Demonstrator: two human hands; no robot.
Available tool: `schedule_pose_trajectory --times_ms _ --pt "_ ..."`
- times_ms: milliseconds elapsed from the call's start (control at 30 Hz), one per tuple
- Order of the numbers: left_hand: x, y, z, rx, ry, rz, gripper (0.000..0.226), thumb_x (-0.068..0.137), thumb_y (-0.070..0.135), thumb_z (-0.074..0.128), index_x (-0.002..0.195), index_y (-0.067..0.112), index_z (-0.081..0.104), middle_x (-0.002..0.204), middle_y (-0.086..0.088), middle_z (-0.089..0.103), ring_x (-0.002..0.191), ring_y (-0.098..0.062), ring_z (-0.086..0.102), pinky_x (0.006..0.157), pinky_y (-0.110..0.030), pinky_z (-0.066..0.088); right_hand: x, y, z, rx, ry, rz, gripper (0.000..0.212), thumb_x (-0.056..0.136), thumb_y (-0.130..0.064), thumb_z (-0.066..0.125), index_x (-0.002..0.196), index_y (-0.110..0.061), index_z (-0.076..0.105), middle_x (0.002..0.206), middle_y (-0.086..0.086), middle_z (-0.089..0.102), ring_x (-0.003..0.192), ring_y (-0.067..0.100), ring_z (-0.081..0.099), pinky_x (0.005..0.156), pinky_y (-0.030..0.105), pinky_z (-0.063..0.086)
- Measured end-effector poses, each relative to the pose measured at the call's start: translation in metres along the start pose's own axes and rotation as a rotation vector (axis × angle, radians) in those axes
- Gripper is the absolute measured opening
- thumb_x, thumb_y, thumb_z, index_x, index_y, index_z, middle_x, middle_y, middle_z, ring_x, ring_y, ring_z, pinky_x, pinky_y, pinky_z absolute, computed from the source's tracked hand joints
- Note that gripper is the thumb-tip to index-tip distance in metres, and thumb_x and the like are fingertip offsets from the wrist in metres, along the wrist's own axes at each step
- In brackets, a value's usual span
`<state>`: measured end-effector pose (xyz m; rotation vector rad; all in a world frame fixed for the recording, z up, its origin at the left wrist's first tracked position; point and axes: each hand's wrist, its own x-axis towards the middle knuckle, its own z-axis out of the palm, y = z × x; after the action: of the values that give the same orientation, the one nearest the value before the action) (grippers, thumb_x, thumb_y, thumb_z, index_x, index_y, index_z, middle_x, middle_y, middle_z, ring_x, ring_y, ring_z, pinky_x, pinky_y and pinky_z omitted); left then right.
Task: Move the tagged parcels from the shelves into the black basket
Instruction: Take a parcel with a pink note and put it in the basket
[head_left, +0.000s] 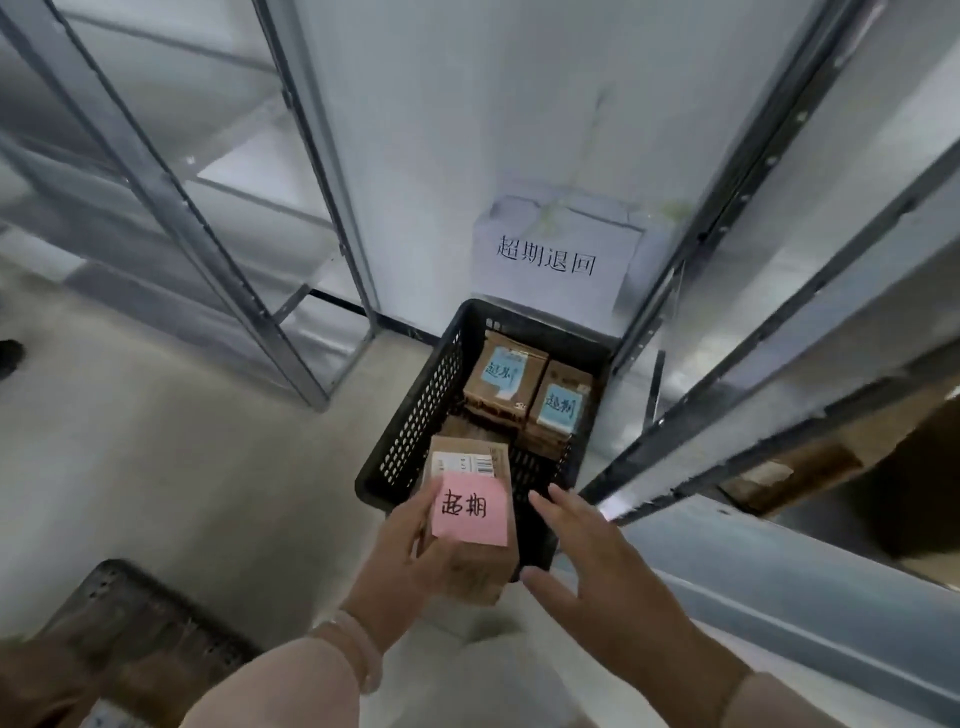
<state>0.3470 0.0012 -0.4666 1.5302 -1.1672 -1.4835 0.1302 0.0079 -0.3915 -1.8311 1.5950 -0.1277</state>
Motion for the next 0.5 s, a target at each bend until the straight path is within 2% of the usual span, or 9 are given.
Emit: schedule_pose_trajectory --times_ms 100,200,233,333,500 --pt "0.041 -0.01 -0.001 0.047 -0.023 -0.031 0.064 0.067 0.051 0.061 0.127 0.048 0.038 0.139 0.0 0.047 0.125 -0.011 0.051 0.108 -0.035 0.043 0.039 0.008 0.009 -0.04 0.006 -0.008 0.073 0.09 -0.057 0.048 0.15 -0.044 0.008 0.157 -0.022 0.001 0.136 -0.009 -0.01 0.11 0.019 -0.004" --pt "0.08 -0.024 -0.002 0.106 -0.045 -0.071 0.057 0.075 0.038 0.06 0.126 0.05 0.038 0.137 0.001 0.047 0.118 -0.007 0.053 0.101 -0.023 0.047 0.071 0.015 0.021 -0.076 0.008 0.024 0.074 0.091 -0.058 0.045 0.149 -0.044 0.001 0.158 -0.018 -0.004 0.135 -0.007 -0.016 0.109 0.02 -0.01" --pt "0.093 -0.032 -0.002 0.112 -0.065 -0.081 0.058 0.075 0.039 0.06 0.127 0.051 0.038 0.136 0.002 0.047 0.119 -0.006 0.053 0.102 -0.024 0.047 0.081 0.018 0.026 -0.07 0.007 0.048 0.075 0.091 -0.058 0.046 0.148 -0.045 -0.001 0.159 -0.017 -0.005 0.138 -0.004 -0.015 0.11 0.021 -0.009" --pt "0.131 -0.057 0.002 0.172 -0.149 -0.122 0.061 0.08 0.039 0.062 0.131 0.056 0.035 0.139 0.004 0.042 0.124 -0.008 0.048 0.109 -0.038 0.043 0.106 0.032 0.045 -0.034 0.011 0.122 0.078 0.089 -0.059 0.048 0.148 -0.045 -0.001 0.159 -0.016 -0.007 0.144 0.003 -0.014 0.115 0.025 -0.004" --pt "0.191 -0.104 0.02 0.181 -0.284 -0.202 0.059 0.077 0.047 0.062 0.125 0.07 0.037 0.143 0.008 0.036 0.13 -0.014 0.043 0.107 -0.046 0.045 0.14 0.058 0.077 0.072 0.038 0.28 0.075 0.09 -0.057 0.046 0.147 -0.048 -0.001 0.156 -0.024 -0.012 0.141 -0.003 -0.016 0.114 0.023 -0.001"
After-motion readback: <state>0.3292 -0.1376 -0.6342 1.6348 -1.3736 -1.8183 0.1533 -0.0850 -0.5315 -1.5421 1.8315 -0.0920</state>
